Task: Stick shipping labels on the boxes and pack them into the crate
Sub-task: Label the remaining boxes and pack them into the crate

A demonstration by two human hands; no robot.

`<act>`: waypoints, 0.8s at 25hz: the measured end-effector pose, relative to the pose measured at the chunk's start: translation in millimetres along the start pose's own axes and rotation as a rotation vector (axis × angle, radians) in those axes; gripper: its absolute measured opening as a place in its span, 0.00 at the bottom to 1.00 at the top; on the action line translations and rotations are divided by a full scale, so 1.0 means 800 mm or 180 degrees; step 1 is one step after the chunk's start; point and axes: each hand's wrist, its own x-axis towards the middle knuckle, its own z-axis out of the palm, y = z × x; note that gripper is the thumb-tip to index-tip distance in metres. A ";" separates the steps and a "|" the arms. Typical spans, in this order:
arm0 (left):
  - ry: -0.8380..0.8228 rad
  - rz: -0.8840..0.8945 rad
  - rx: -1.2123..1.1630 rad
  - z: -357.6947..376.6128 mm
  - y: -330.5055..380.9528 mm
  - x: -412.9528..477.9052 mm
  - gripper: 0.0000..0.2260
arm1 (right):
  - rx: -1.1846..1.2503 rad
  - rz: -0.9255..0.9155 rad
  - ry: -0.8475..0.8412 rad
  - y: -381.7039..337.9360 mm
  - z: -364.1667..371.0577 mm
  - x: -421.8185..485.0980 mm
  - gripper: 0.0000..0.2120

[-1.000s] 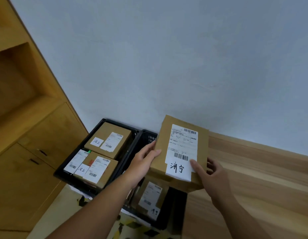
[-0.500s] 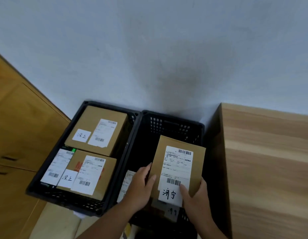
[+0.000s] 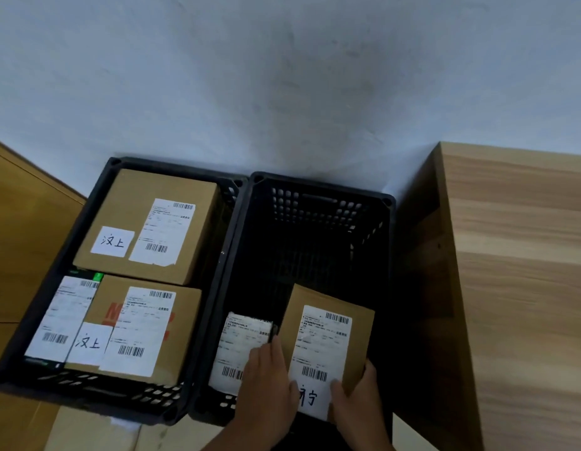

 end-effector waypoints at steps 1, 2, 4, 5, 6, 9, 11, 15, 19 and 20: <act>0.0123 -0.0042 0.0020 -0.002 0.003 0.002 0.32 | -0.0019 0.0024 0.0027 -0.002 -0.001 -0.001 0.40; 0.0185 -0.0085 -0.0030 -0.006 0.006 0.005 0.27 | -0.0048 0.0030 0.0048 -0.006 -0.004 -0.001 0.40; 0.0121 -0.0109 -0.0016 -0.014 0.014 0.009 0.19 | -0.0163 -0.0015 0.0036 -0.016 -0.010 -0.001 0.39; 0.0061 -0.0104 0.0031 -0.016 0.018 0.011 0.17 | -0.0241 -0.0050 0.0018 -0.019 -0.013 -0.001 0.38; 0.0011 -0.0096 0.0071 -0.016 0.021 0.012 0.17 | -0.0312 -0.0069 0.0005 -0.021 -0.015 -0.001 0.37; -0.0206 -0.0164 0.0302 -0.008 0.027 0.008 0.24 | -0.0475 0.0001 0.0006 -0.021 -0.017 -0.005 0.36; -0.0329 -0.0205 0.0429 -0.005 0.029 0.001 0.28 | -0.0526 0.0041 -0.0058 -0.019 -0.018 -0.011 0.38; -0.0213 -0.0195 0.0447 -0.023 0.033 -0.010 0.21 | -0.0659 0.0034 -0.0266 -0.026 -0.033 -0.029 0.37; -0.0140 -0.0043 0.0546 -0.067 0.051 -0.040 0.21 | -0.0823 -0.0244 -0.0371 -0.060 -0.080 -0.080 0.33; -0.0128 0.0002 0.0567 -0.083 0.057 -0.049 0.22 | -0.0901 -0.0226 -0.0402 -0.074 -0.100 -0.100 0.35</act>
